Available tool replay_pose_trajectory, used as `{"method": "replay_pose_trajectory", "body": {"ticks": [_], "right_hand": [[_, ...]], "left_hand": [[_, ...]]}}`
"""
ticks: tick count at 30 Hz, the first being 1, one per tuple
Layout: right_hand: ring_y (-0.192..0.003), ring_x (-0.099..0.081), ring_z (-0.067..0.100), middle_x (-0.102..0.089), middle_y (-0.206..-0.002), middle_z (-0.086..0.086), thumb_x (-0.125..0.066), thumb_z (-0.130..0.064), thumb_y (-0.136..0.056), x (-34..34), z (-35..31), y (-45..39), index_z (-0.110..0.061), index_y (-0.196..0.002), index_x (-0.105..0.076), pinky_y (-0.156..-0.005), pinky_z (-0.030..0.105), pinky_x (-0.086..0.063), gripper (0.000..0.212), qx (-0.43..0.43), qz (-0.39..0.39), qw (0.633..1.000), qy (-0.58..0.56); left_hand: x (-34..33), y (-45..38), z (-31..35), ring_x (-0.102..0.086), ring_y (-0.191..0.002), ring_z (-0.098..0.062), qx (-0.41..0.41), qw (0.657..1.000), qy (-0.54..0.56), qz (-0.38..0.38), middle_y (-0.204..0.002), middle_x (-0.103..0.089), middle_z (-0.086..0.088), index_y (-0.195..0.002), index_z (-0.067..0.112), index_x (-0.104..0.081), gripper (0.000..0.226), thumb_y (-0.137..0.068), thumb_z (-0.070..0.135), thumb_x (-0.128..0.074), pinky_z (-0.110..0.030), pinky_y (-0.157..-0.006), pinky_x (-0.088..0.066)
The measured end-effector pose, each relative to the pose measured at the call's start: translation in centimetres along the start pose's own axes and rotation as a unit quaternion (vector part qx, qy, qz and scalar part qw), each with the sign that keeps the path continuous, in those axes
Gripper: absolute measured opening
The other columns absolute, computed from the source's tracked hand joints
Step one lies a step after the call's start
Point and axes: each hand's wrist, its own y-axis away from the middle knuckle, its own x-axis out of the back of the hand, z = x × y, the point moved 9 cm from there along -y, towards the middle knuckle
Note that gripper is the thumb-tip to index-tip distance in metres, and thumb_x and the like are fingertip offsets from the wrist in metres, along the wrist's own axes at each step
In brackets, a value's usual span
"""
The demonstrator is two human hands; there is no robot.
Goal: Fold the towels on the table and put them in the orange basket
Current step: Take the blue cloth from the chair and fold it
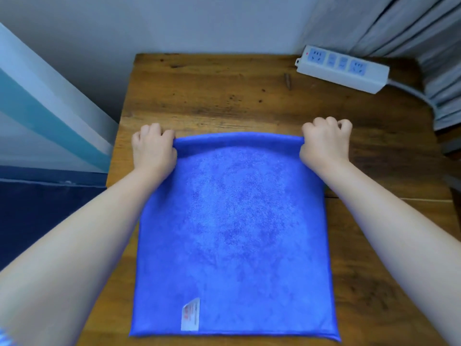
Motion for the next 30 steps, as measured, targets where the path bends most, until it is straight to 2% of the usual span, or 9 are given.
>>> {"method": "replay_pose_trajectory", "body": {"ticks": [4,6,7,9,11,12,18,24,30], "right_hand": [[-0.09,-0.046,0.036,-0.058,-0.089,0.019,-0.047,0.001,-0.078,1.7,1.2,5.3,0.0,-0.085,-0.056,-0.072,0.036,-0.018,0.012,-0.049,0.079,0.995,-0.038],[-0.089,-0.046,0.036,-0.058,-0.087,0.019,-0.046,0.002,-0.077,2.4,1.2,8.8,0.0,-0.083,-0.056,-0.071,0.036,-0.018,0.011,-0.067,0.099,0.991,-0.059],[-0.09,-0.046,0.036,-0.058,-0.088,0.02,-0.046,0.003,-0.077,2.7,1.3,10.3,0.001,-0.083,-0.056,-0.072,0.037,-0.019,0.012,-0.075,0.107,0.989,-0.068],[-0.093,-0.046,0.037,-0.057,-0.09,0.02,-0.046,0.005,-0.075,3.1,1.7,13.2,0.001,-0.083,-0.055,-0.075,0.038,-0.02,0.013,-0.091,0.114,0.985,-0.087],[-0.096,-0.046,0.038,-0.057,-0.092,0.021,-0.046,0.007,-0.073,3.5,1.7,15.9,0.002,-0.085,-0.056,-0.077,0.038,-0.022,0.016,-0.095,0.115,0.983,-0.106],[-0.095,-0.047,0.038,-0.057,-0.093,0.023,-0.046,0.008,-0.072,3.7,1.5,17.2,0.003,-0.085,-0.056,-0.078,0.039,-0.024,0.017,-0.094,0.116,0.982,-0.118],[-0.077,-0.051,0.043,-0.059,-0.081,0.03,-0.05,0.014,-0.071,4.6,0.3,25.3,0.009,-0.078,-0.057,-0.062,0.042,-0.04,0.011,-0.059,0.154,0.975,-0.147],[-0.067,-0.056,0.043,-0.058,-0.069,0.026,-0.054,0.019,-0.056,4.2,0.1,29.7,0.007,-0.067,-0.054,-0.054,0.04,-0.042,0.016,-0.026,0.179,0.979,-0.099],[-0.062,-0.059,0.04,-0.059,-0.065,0.023,-0.059,0.022,-0.047,2.7,-0.2,31.5,0.005,-0.062,-0.056,-0.051,0.036,-0.045,0.023,0.027,0.175,0.982,-0.057]], "left_hand": [[1.5,4.7,-0.2,-0.047,-0.104,-0.036,-0.052,0.998,-0.001,0.041,-0.1,-0.056,-0.021,-0.101,-0.001,-0.057,0.024,-0.08,-0.004,-0.045,-0.043,-0.106,-0.019],[2.4,8.2,-0.6,-0.053,-0.094,-0.037,-0.073,0.995,0.0,0.063,-0.09,-0.059,-0.022,-0.096,-0.002,-0.059,0.022,-0.077,-0.007,-0.048,-0.047,-0.106,-0.022],[3.0,9.8,-0.7,-0.056,-0.087,-0.038,-0.095,0.992,0.0,0.087,-0.083,-0.059,-0.022,-0.092,-0.003,-0.061,0.021,-0.074,-0.009,-0.051,-0.047,-0.101,-0.029],[4.5,13.0,-0.5,-0.06,-0.067,-0.039,-0.158,0.979,0.022,0.129,-0.069,-0.058,-0.023,-0.081,-0.005,-0.063,0.019,-0.064,-0.012,-0.057,-0.042,-0.075,-0.044],[5.4,16.1,-0.5,-0.058,-0.055,-0.036,-0.215,0.966,0.036,0.137,-0.062,-0.057,-0.022,-0.075,-0.006,-0.063,0.016,-0.06,-0.01,-0.06,-0.039,-0.053,-0.047],[5.7,17.5,-0.7,-0.057,-0.053,-0.035,-0.23,0.962,0.037,0.14,-0.061,-0.057,-0.021,-0.074,-0.006,-0.064,0.013,-0.061,-0.009,-0.06,-0.037,-0.048,-0.047],[6.1,24.6,-1.4,-0.057,-0.05,-0.032,-0.276,0.945,0.068,0.163,-0.06,-0.059,-0.018,-0.071,-0.004,-0.065,0.014,-0.061,-0.013,-0.063,-0.034,-0.048,-0.047],[5.0,29.0,-1.2,-0.056,-0.047,-0.029,-0.332,0.929,0.06,0.152,-0.059,-0.061,-0.016,-0.067,-0.003,-0.067,0.015,-0.056,-0.012,-0.062,-0.029,-0.045,-0.045],[2.7,31.6,-0.4,-0.058,-0.048,-0.03,-0.373,0.923,0.017,0.098,-0.062,-0.063,-0.016,-0.066,-0.002,-0.067,0.021,-0.049,-0.01,-0.057,-0.026,-0.041,-0.045]]}}
